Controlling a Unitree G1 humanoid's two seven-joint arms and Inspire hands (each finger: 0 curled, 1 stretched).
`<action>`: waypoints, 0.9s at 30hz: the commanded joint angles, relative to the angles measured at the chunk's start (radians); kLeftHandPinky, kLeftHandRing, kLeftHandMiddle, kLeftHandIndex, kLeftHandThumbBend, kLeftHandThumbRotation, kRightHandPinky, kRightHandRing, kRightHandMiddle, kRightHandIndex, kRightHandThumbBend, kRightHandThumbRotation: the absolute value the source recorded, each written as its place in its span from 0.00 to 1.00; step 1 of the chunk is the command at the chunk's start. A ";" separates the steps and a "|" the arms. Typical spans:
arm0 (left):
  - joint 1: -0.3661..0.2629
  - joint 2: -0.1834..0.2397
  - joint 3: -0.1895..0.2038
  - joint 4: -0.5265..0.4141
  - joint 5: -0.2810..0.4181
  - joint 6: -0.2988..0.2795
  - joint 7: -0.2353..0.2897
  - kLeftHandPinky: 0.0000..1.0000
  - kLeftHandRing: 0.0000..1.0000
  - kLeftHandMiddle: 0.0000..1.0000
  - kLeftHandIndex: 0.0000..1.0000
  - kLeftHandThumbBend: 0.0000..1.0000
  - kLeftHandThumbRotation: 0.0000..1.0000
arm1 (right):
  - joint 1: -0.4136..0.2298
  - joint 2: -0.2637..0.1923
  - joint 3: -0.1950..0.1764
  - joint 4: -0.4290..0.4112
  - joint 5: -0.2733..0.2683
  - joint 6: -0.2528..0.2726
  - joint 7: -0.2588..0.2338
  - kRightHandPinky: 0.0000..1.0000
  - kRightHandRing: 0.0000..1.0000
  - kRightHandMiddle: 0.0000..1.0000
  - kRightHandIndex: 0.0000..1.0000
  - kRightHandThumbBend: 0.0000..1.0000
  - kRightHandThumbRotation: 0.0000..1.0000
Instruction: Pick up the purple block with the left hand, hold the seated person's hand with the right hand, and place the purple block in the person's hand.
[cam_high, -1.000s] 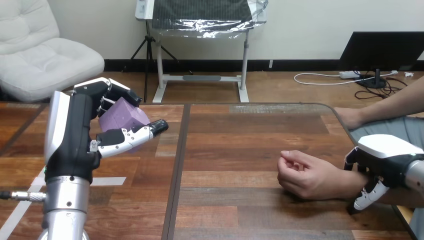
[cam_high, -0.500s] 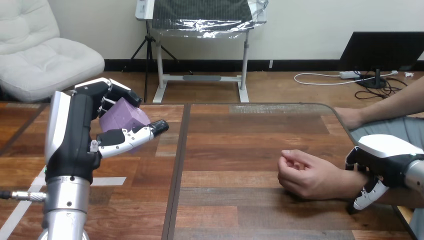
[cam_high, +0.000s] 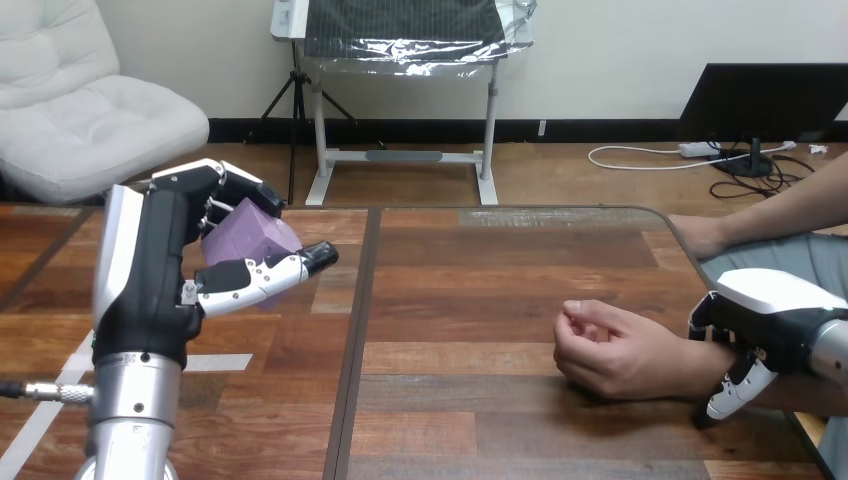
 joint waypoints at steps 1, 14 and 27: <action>-0.077 -0.004 0.011 -0.011 -0.022 -0.025 -0.003 0.33 0.36 0.40 0.40 0.73 0.00 | 0.014 0.004 -0.017 0.052 0.034 0.007 0.022 0.26 0.33 0.41 0.49 0.83 0.14; -0.116 -0.004 0.005 0.041 -0.069 0.009 -0.037 0.35 0.37 0.40 0.40 0.73 0.00 | 0.008 -0.007 -0.038 0.031 0.084 -0.023 0.023 0.26 0.32 0.39 0.46 0.80 0.12; -0.179 0.003 0.006 0.152 -0.101 -0.026 -0.061 0.34 0.37 0.40 0.40 0.74 0.00 | -0.002 -0.013 -0.068 -0.008 0.125 -0.017 0.056 0.30 0.35 0.41 0.45 0.77 0.15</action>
